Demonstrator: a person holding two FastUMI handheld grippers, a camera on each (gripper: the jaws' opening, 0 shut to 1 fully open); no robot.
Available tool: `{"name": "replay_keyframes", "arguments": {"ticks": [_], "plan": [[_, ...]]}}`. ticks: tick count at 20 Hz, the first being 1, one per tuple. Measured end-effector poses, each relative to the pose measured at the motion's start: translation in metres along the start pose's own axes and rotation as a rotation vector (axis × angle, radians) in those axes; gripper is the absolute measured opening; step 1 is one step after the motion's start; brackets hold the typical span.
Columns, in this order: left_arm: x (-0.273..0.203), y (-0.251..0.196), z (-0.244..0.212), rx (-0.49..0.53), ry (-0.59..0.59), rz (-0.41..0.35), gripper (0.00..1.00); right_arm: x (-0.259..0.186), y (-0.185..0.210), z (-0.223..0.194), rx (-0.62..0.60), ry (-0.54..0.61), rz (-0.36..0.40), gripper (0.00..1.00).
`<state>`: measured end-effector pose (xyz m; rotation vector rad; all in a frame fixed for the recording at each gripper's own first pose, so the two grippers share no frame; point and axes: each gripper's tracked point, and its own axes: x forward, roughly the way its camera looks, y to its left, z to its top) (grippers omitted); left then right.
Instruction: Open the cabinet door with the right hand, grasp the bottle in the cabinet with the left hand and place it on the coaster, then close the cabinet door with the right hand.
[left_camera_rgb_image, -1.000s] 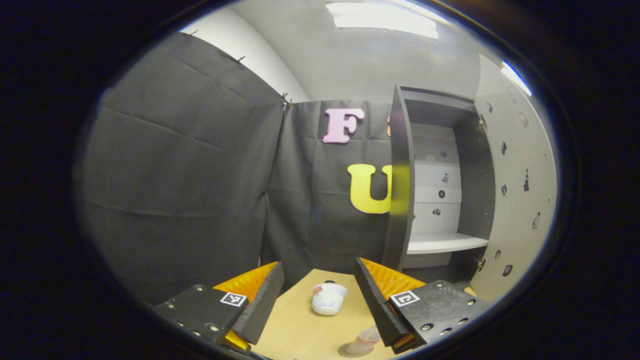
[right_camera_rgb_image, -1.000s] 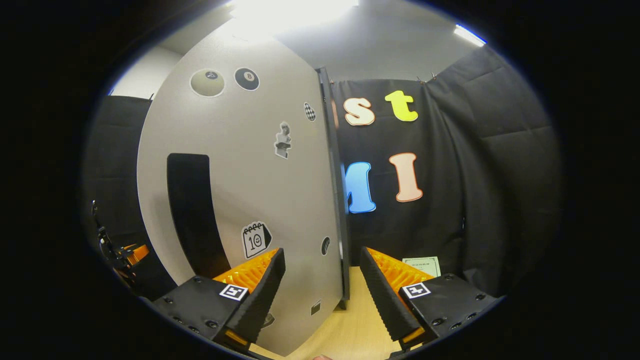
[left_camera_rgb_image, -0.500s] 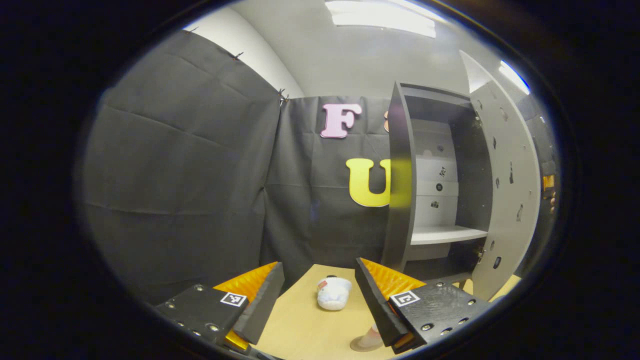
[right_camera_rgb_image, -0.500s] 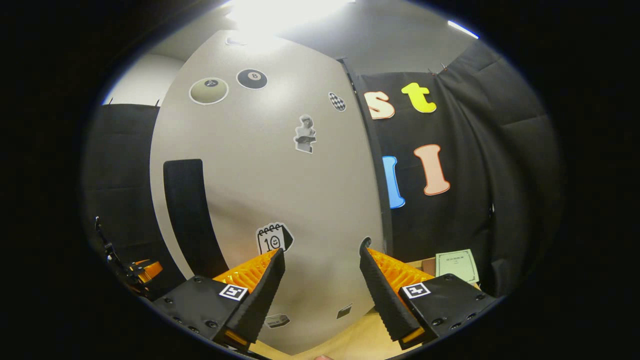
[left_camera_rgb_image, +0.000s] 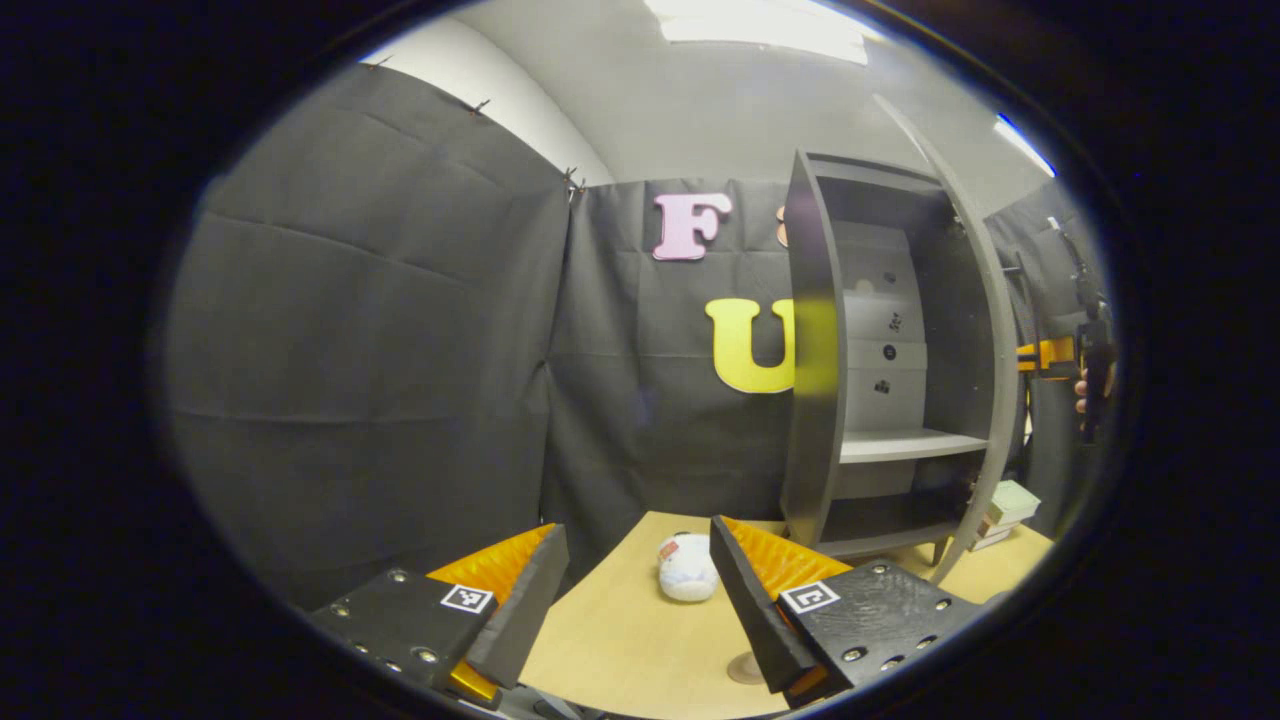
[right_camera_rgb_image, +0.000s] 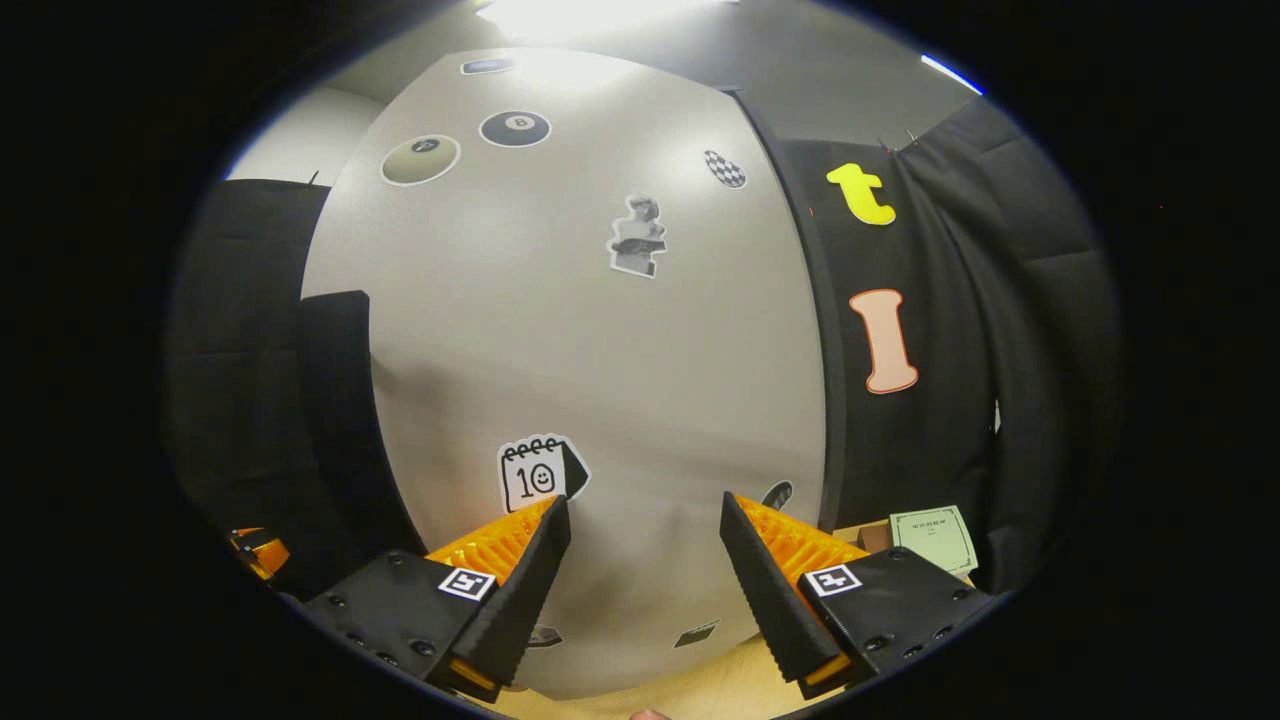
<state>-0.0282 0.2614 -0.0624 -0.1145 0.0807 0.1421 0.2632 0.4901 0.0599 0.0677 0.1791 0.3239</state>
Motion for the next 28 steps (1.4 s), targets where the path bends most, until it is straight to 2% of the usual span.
{"name": "replay_keyframes", "arguments": {"ticks": [4, 13, 20, 28], "plan": [[-0.004, 0.003, -0.001, 0.007, 0.010, 0.011, 0.88, 0.026, 0.014, -0.011, -0.031, 0.007, -0.013, 0.96], [-0.016, -0.016, 0.005, 0.010, 0.004, -0.022, 0.88, 0.015, 0.016, -0.015, -0.020, -0.028, -0.090, 0.96], [-0.013, -0.042, 0.021, 0.021, -0.018, -0.067, 0.88, 0.006, 0.014, -0.015, 0.005, -0.030, -0.098, 0.97], [0.018, -0.097, 0.053, 0.042, -0.063, -0.138, 0.88, -0.089, -0.028, -0.001, -0.033, -0.068, -0.101, 0.96]]}}
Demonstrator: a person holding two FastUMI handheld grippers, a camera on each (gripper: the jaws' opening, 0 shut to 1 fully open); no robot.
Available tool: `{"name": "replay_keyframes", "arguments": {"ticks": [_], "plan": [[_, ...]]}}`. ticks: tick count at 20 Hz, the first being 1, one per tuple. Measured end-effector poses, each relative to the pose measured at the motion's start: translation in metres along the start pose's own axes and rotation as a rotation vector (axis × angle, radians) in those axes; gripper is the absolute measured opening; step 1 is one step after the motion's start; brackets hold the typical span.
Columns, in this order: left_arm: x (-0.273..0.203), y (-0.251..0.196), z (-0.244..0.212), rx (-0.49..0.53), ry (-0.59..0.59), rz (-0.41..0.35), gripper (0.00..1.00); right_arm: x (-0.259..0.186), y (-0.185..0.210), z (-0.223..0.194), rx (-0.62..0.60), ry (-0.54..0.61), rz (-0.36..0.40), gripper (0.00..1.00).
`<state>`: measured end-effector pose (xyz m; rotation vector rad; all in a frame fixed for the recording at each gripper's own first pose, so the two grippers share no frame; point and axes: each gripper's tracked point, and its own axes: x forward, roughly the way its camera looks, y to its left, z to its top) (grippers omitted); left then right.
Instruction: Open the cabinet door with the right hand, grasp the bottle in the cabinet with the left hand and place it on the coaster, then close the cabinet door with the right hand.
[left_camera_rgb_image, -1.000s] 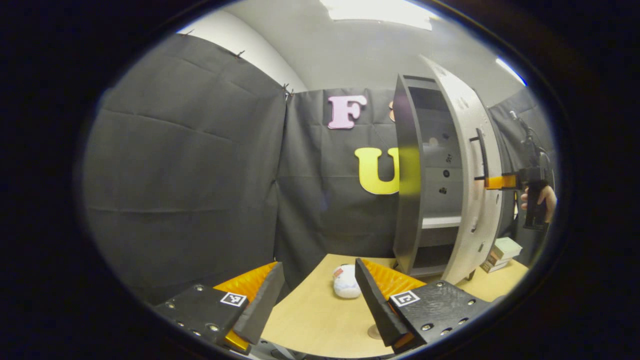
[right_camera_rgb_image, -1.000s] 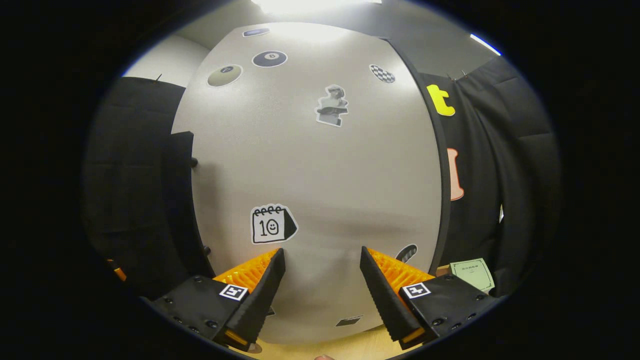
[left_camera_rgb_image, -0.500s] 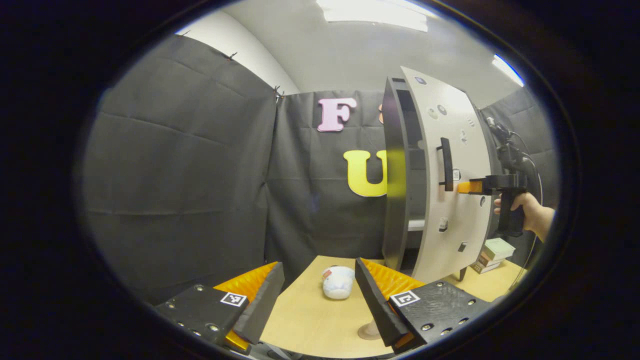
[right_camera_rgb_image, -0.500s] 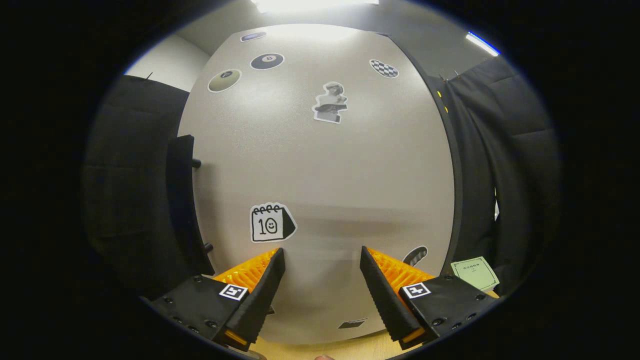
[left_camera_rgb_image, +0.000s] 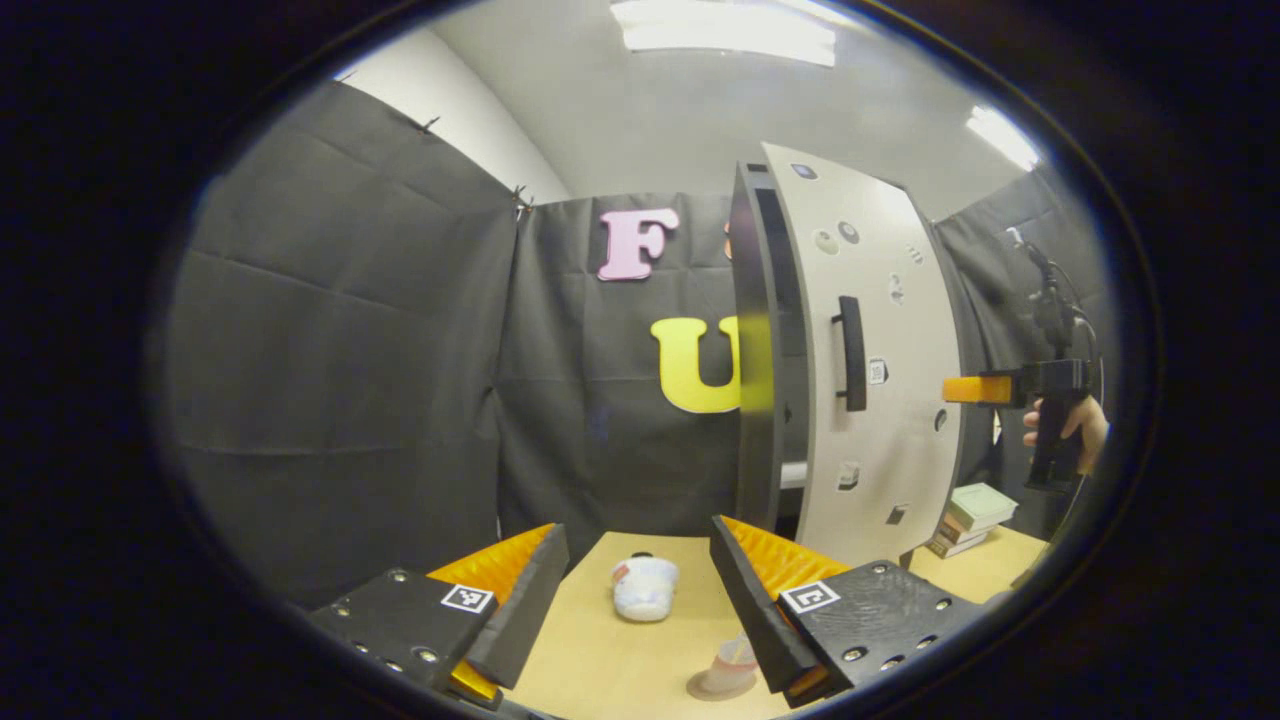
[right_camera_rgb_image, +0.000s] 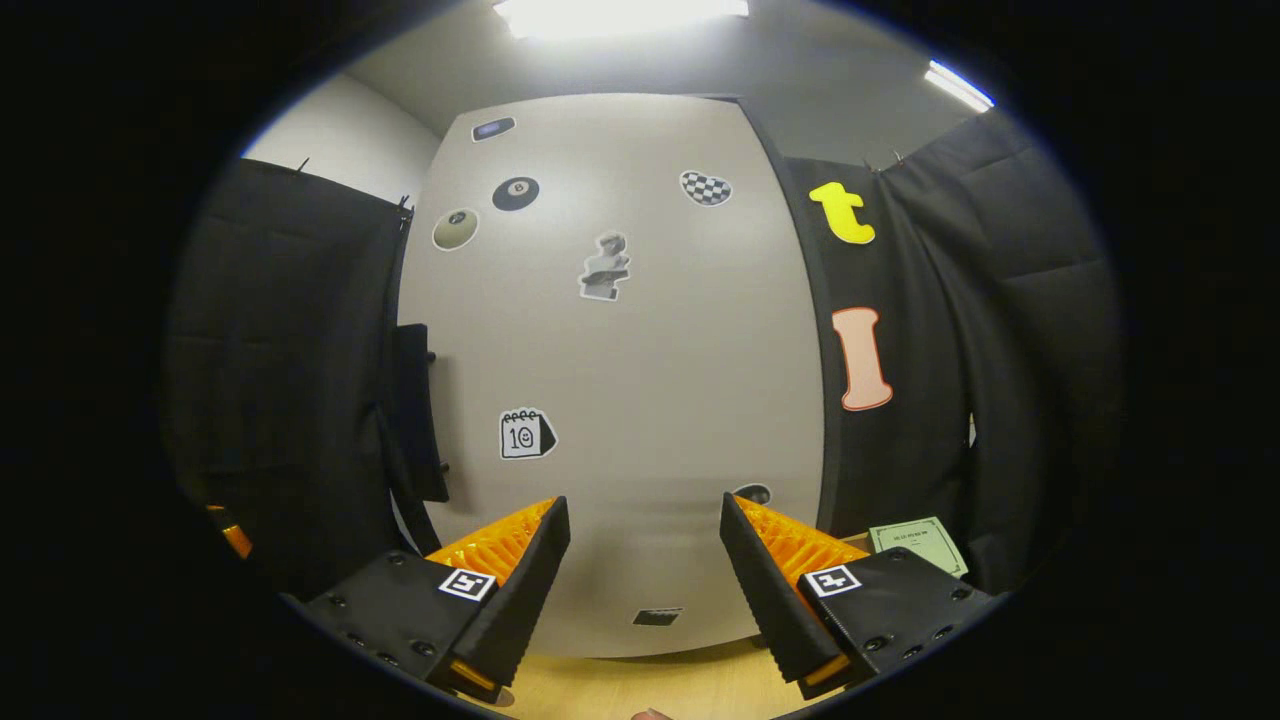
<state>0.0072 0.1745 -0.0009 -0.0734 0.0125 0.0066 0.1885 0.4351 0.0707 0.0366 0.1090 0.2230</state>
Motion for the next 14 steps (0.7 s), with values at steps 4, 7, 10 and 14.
{"name": "replay_keyframes", "arguments": {"ticks": [4, 7, 10, 14], "plan": [[0.020, -0.043, 0.018, -0.006, -0.024, -0.057, 0.88, -0.044, -0.043, 0.018, -0.027, -0.047, -0.027, 0.96], [0.030, -0.075, 0.029, -0.008, -0.039, -0.088, 0.88, -0.074, -0.086, 0.026, -0.049, -0.065, -0.078, 0.96], [0.037, -0.101, 0.037, -0.008, -0.049, -0.114, 0.88, -0.099, -0.126, 0.029, -0.063, -0.066, -0.119, 0.96], [0.042, -0.112, 0.046, -0.016, -0.064, -0.108, 0.88, -0.129, -0.172, 0.023, -0.097, -0.050, -0.171, 0.96]]}}
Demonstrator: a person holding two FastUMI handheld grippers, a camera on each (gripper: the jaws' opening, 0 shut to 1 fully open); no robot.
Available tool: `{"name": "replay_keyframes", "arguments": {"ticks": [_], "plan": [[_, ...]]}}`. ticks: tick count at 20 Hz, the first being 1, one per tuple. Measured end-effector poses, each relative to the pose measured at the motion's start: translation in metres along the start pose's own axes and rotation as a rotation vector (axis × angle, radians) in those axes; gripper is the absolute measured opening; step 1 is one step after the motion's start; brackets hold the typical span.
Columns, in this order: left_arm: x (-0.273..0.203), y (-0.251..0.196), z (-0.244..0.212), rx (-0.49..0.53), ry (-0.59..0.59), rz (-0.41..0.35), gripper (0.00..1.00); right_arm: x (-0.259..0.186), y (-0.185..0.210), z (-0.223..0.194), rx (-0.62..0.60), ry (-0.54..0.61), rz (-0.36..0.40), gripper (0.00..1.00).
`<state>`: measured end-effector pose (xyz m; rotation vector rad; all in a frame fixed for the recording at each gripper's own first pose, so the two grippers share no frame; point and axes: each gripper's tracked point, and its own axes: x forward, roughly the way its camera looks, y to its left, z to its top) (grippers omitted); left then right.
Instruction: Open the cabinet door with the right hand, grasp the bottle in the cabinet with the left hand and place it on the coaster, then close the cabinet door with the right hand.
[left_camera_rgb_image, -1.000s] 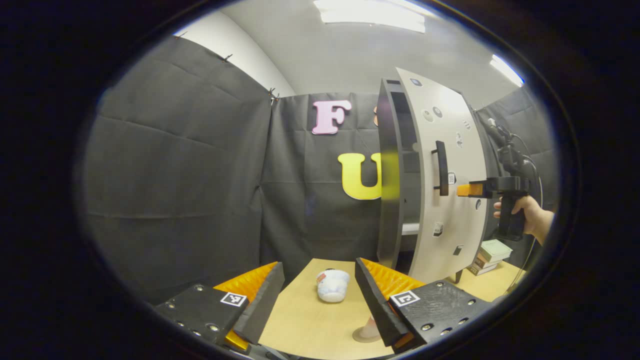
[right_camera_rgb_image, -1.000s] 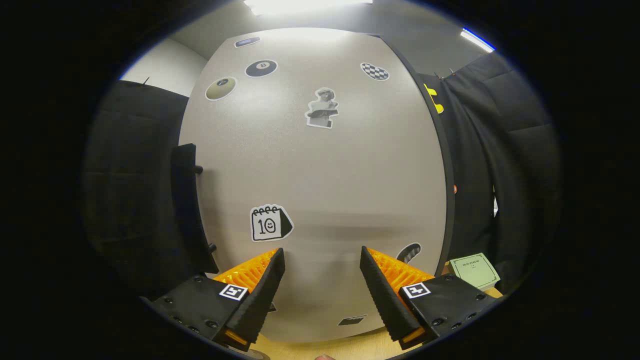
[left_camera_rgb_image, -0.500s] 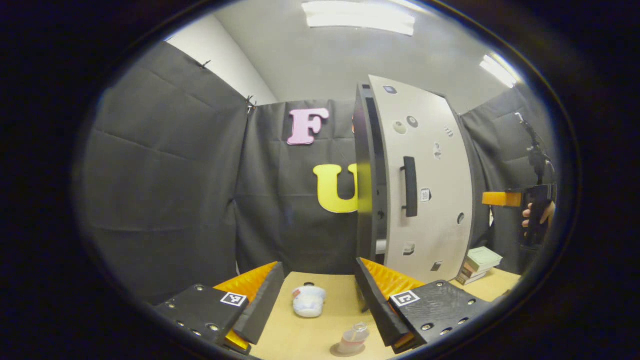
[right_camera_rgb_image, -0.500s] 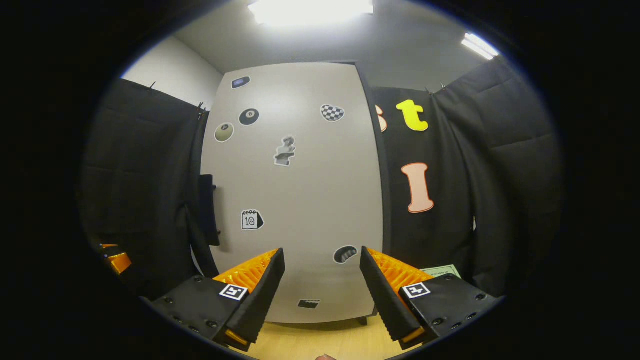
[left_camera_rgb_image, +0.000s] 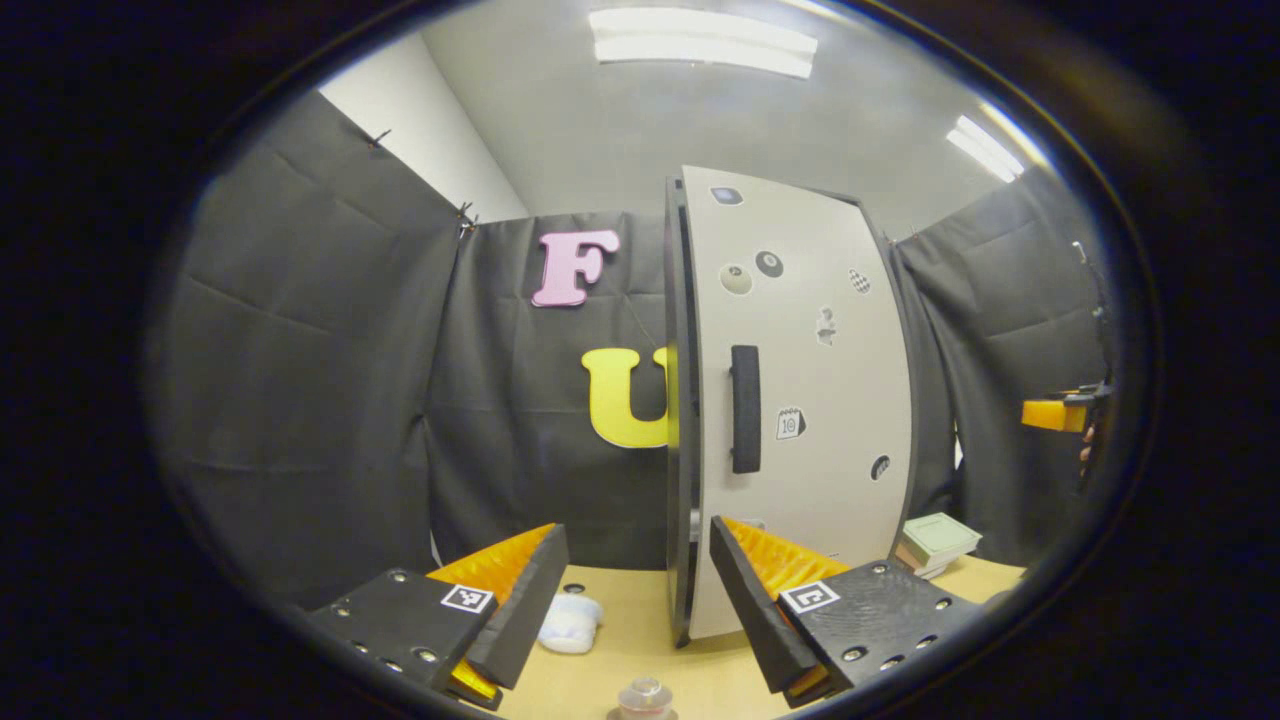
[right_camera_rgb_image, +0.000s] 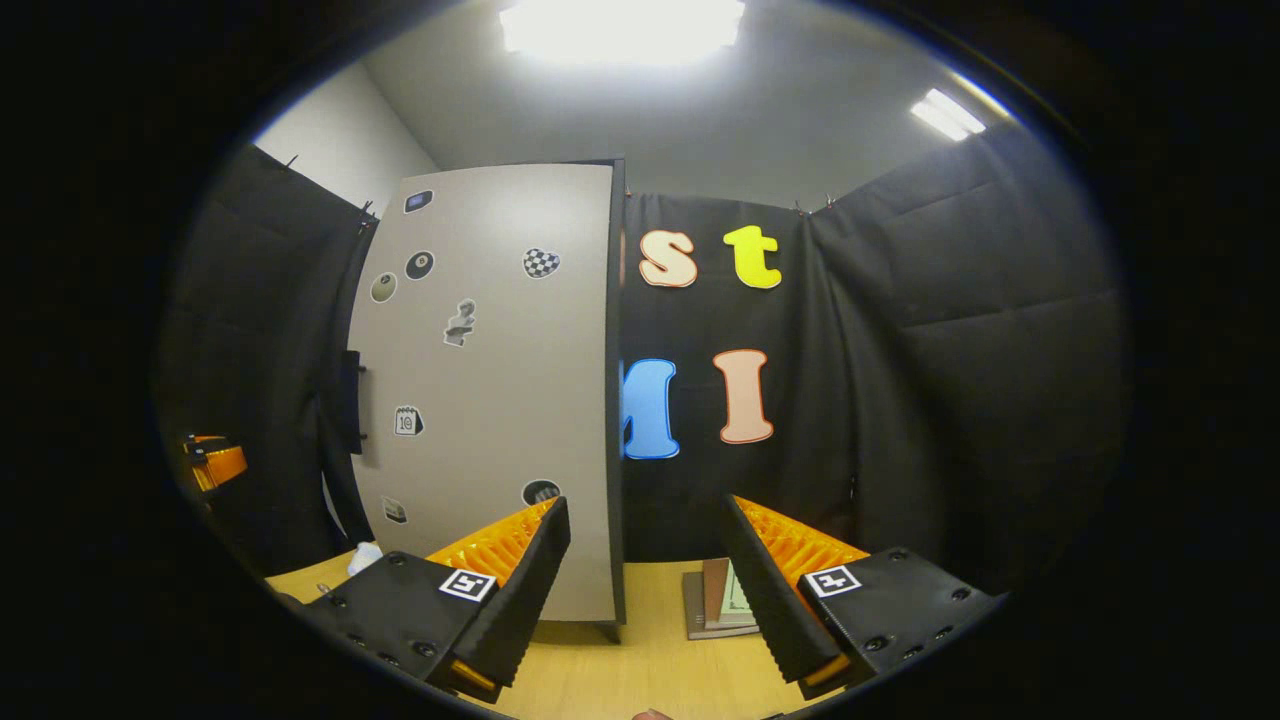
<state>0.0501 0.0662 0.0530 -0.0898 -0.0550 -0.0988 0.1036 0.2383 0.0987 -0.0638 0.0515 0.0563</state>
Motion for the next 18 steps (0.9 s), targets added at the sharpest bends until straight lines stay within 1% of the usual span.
{"name": "replay_keyframes", "arguments": {"ticks": [2, 3, 4, 6, 11, 18], "plan": [[-0.001, -0.001, 0.004, 0.000, -0.002, 0.007, 0.88, -0.010, -0.016, -0.005, -0.010, 0.012, -0.008, 0.96], [-0.002, -0.001, 0.005, 0.005, -0.002, 0.008, 0.87, -0.014, -0.022, -0.010, -0.010, 0.017, -0.009, 0.96], [0.000, 0.000, 0.005, 0.014, 0.000, 0.014, 0.88, -0.015, -0.026, -0.012, -0.011, 0.022, -0.012, 0.96], [-0.003, 0.004, 0.007, 0.035, 0.003, 0.022, 0.88, -0.020, -0.034, -0.014, -0.016, 0.019, -0.018, 0.96], [-0.005, 0.011, 0.007, 0.049, 0.012, 0.052, 0.88, -0.016, -0.036, -0.011, -0.007, 0.012, -0.004, 0.96], [-0.009, 0.025, 0.011, 0.076, 0.015, 0.088, 0.88, -0.004, -0.024, -0.003, -0.008, 0.004, 0.030, 0.96]]}}
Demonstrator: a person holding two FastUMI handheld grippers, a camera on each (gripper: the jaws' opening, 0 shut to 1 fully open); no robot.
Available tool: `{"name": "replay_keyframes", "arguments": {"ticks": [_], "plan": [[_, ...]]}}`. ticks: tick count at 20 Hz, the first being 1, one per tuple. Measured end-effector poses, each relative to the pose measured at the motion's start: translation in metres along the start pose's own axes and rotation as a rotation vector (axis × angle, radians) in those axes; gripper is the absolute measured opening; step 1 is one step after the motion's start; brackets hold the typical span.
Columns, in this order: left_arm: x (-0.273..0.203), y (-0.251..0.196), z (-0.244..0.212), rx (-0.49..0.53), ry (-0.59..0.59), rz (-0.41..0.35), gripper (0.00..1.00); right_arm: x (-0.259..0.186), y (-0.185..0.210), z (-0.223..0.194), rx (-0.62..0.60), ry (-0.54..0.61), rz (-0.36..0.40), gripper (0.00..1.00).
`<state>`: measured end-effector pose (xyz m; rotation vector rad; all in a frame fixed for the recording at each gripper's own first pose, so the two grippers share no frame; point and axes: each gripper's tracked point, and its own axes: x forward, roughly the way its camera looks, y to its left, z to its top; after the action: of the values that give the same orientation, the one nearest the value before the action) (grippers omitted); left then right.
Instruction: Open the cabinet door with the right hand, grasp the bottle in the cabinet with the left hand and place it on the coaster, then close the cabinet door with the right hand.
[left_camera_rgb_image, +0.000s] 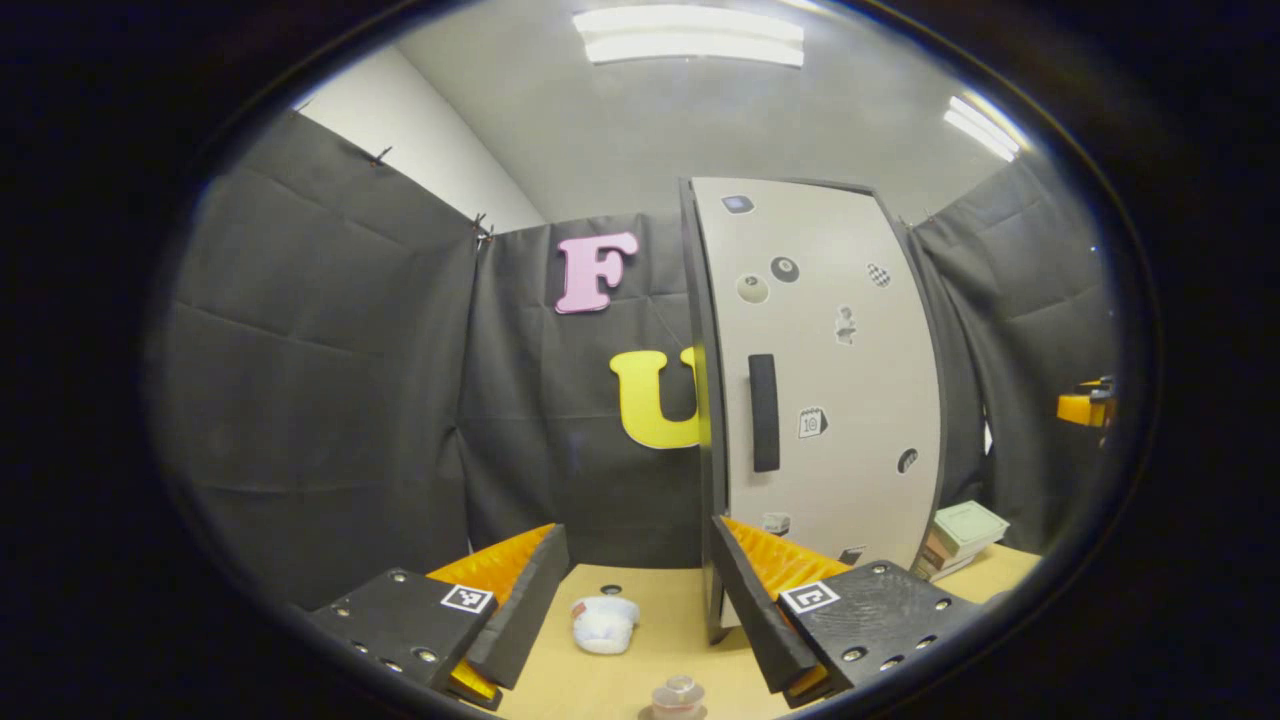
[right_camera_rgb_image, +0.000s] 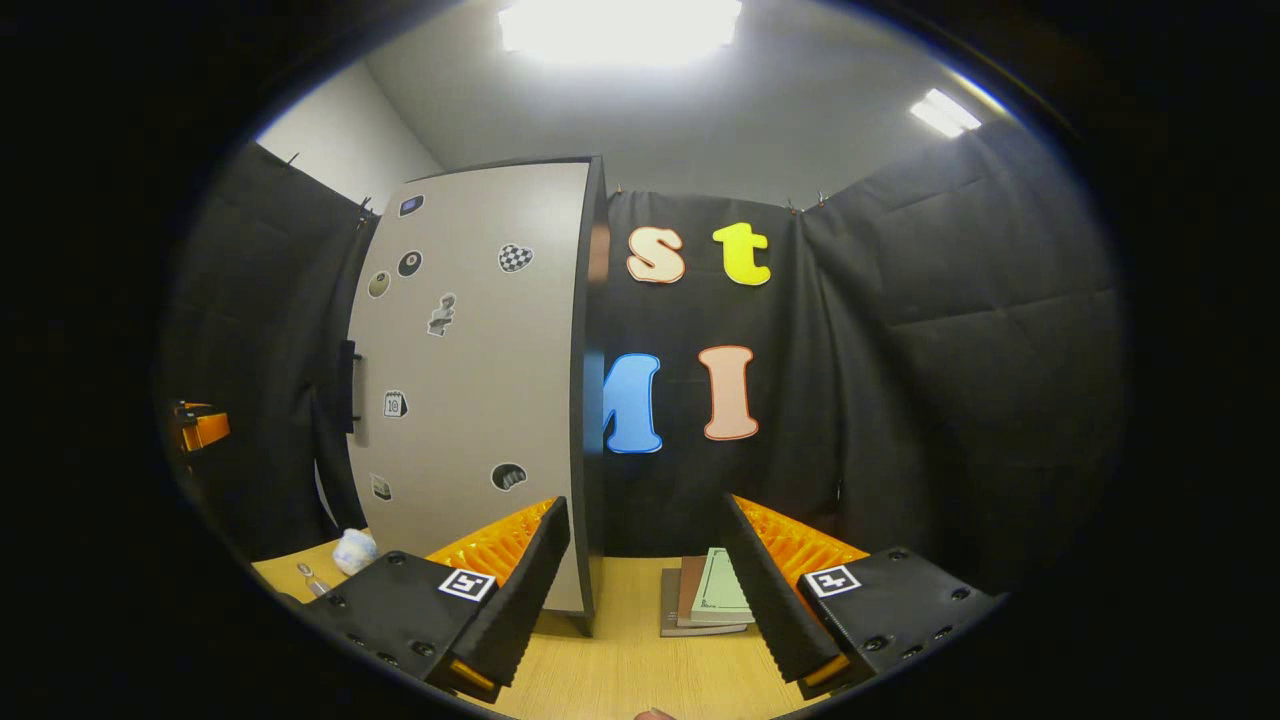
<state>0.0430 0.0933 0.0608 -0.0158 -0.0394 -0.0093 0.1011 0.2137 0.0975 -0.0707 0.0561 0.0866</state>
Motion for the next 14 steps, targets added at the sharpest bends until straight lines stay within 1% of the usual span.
{"name": "replay_keyframes", "arguments": {"ticks": [5, 6, 7, 14], "plan": [[-0.003, 0.010, 0.002, -0.003, -0.005, 0.025, 0.88, 0.004, 0.006, 0.008, -0.006, -0.012, 0.016, 0.96], [-0.004, 0.010, 0.001, -0.005, -0.005, 0.029, 0.87, 0.004, 0.007, 0.009, -0.007, -0.013, 0.019, 0.96], [-0.005, 0.011, 0.000, -0.005, -0.003, 0.029, 0.88, 0.004, 0.007, 0.008, -0.009, -0.011, 0.021, 0.96], [-0.010, 0.016, 0.000, 0.003, -0.002, 0.037, 0.88, 0.007, 0.004, 0.009, 0.004, -0.011, 0.005, 0.96]]}}
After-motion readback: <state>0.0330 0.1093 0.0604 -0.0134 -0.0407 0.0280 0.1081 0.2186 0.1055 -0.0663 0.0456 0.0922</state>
